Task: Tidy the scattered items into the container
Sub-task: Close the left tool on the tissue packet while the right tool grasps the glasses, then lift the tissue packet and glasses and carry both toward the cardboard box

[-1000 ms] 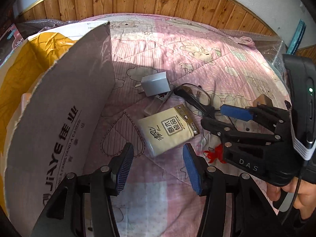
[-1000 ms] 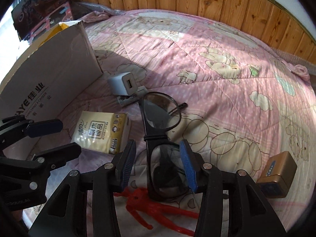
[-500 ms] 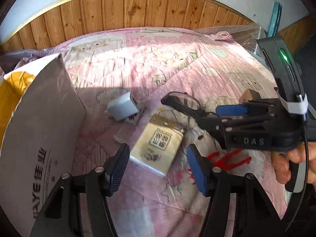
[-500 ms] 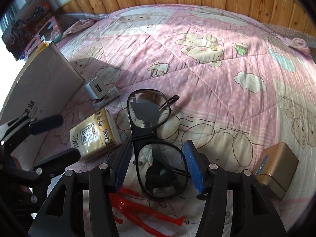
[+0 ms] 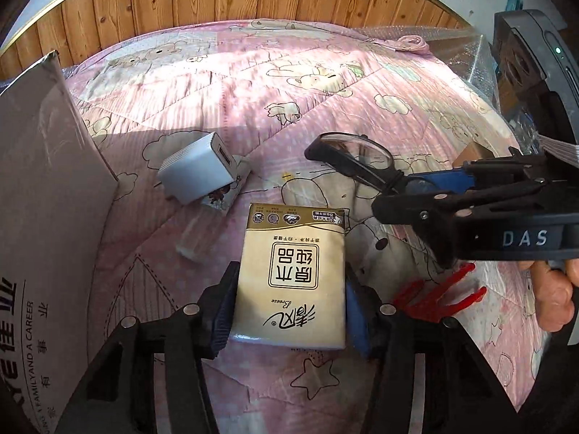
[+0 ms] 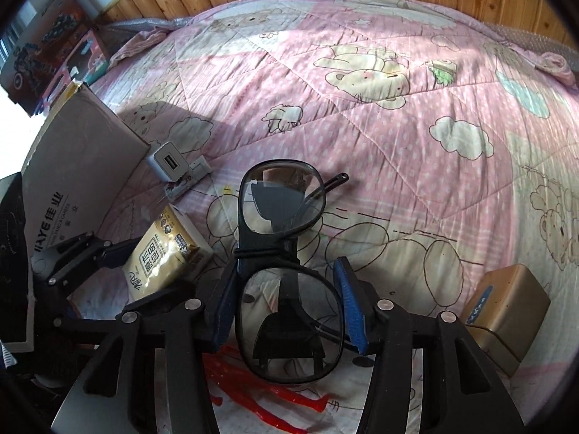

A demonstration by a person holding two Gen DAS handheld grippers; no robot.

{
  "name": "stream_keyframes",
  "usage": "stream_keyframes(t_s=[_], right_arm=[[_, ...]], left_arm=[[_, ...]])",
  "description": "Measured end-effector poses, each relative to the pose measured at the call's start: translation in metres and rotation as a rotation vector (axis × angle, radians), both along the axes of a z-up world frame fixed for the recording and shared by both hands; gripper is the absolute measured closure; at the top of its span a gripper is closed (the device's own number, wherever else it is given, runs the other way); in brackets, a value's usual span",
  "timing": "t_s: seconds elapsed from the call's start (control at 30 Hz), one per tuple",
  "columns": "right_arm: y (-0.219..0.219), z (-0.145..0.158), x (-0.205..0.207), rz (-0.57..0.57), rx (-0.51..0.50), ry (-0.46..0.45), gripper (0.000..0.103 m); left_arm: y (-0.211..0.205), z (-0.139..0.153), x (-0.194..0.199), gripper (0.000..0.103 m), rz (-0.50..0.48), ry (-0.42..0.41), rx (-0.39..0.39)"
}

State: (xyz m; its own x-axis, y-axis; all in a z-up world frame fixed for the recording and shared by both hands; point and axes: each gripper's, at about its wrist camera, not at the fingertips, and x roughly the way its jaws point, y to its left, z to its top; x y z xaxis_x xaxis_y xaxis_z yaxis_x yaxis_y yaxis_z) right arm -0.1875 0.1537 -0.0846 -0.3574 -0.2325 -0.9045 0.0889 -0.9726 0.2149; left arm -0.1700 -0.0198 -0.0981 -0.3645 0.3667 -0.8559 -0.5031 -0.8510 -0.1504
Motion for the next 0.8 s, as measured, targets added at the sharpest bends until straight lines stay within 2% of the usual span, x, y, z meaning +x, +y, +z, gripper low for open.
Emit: stream_keyframes(t_s=[0.07,0.13,0.17,0.2,0.23,0.27,0.33,0.43,0.67,0.8], right_arm=[[-0.003,-0.004,-0.003,0.010,0.011,0.007,0.048],[-0.010,-0.013,-0.008,0.017,0.023,0.018,0.044],[-0.014,-0.012,-0.007,0.026,0.037,0.059,0.042],[-0.018,-0.013,-0.008,0.031,0.060,0.064,0.042],[-0.019,-0.013,-0.008,0.024,0.064,0.064,0.048],[-0.015,-0.011,-0.009,0.014,0.034,0.055,0.056],[-0.004,-0.007,-0.009,-0.027,-0.041,0.030,0.063],[0.006,0.000,-0.007,-0.064,-0.098,0.027,0.063],[0.006,0.025,0.004,-0.073,-0.191,0.066,0.063],[0.002,0.031,0.011,-0.070,-0.236,0.074,0.063]], left_arm=[[0.004,-0.001,-0.001,0.047,0.010,0.007,-0.015],[0.013,-0.003,-0.004,0.036,-0.009,0.011,-0.031],[0.019,-0.004,-0.006,0.034,-0.022,0.018,-0.047],[0.024,-0.005,-0.006,0.038,-0.032,0.037,-0.074],[0.027,-0.004,-0.006,0.046,-0.037,0.063,-0.099],[0.027,-0.002,-0.007,0.051,-0.040,0.051,-0.084],[0.020,0.001,-0.007,0.052,-0.008,0.028,-0.064],[0.009,0.011,-0.001,0.052,0.019,0.028,-0.041],[-0.016,0.041,0.013,0.052,0.080,0.009,0.049],[-0.024,0.059,0.023,0.052,0.111,0.025,0.056]])
